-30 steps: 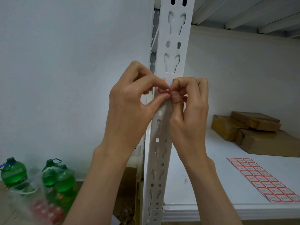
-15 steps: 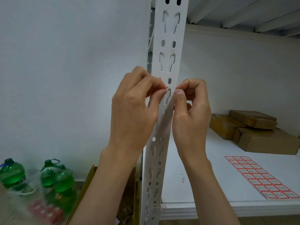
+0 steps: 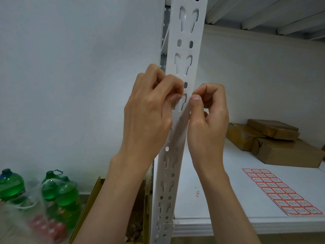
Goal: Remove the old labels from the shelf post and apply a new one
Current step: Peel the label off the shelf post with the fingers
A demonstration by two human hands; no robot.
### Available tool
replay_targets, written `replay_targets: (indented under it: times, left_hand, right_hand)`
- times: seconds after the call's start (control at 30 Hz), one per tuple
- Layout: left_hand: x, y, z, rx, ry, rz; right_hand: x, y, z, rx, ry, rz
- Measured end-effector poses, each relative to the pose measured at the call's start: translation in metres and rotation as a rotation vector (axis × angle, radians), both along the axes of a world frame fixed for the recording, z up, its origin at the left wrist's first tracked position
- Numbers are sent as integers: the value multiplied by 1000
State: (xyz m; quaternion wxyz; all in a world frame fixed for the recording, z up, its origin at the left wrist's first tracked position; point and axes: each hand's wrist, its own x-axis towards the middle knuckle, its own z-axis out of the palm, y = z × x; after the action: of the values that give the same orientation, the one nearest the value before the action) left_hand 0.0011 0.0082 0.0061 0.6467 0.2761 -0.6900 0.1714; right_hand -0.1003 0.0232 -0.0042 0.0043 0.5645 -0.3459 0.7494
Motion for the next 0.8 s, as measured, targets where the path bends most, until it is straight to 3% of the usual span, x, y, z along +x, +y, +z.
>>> replay_targets:
  times: [0.27,0.6,0.8]
  left_hand:
    - [6,-3,0,17,-64,-58]
    - [21,3,4,149,180,-256]
    - [15,7,6,51,189,-214]
  right_hand:
    - [0,1,0,13,5,-2]
    - [-2,0,2,5,-8,-16]
    - [0,1,3,-37,-26,-34]
